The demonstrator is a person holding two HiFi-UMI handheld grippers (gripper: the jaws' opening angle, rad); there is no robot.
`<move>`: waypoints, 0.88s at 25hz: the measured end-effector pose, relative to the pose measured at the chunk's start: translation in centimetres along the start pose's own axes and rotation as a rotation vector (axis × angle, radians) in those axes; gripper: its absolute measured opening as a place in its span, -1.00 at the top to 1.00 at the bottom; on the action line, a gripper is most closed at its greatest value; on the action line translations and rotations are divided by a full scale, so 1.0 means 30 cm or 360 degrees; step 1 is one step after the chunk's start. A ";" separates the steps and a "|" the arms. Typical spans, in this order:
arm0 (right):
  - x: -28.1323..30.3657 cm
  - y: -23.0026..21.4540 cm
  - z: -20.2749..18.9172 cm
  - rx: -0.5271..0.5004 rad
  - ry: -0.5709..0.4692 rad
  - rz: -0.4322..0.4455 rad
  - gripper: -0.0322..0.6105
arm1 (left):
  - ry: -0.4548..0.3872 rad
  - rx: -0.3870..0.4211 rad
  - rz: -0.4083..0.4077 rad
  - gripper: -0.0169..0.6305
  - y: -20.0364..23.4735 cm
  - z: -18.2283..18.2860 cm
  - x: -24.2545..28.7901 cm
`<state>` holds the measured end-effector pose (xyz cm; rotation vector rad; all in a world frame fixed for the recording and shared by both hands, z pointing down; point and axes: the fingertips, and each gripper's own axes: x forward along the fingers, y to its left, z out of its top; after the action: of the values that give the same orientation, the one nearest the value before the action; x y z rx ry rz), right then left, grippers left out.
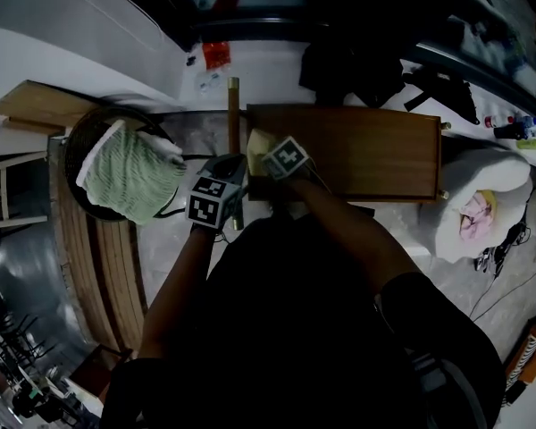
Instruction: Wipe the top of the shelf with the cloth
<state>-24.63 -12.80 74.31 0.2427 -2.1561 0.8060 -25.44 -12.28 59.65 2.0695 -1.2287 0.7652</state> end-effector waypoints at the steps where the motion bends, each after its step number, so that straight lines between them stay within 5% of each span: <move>1: 0.015 -0.001 -0.018 -0.0024 0.0057 -0.0008 0.80 | 0.0001 0.0001 -0.0005 0.93 0.006 -0.001 -0.002; 8: 0.057 -0.008 -0.086 -0.0046 0.0264 -0.0029 0.80 | 0.0011 0.0040 -0.0047 0.93 0.002 -0.009 0.000; 13: 0.038 -0.014 -0.089 -0.0077 0.0210 -0.0002 0.80 | 0.0035 0.0070 -0.0096 0.93 -0.063 -0.020 0.021; 22: -0.163 -0.190 -0.239 -0.0004 0.0212 -0.0151 0.80 | 0.0053 0.0076 -0.0168 0.93 -0.210 0.006 0.114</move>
<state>-14.53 -13.23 76.73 0.2802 -2.0058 0.7440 -18.38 -11.86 60.73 2.1327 -1.0837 0.7838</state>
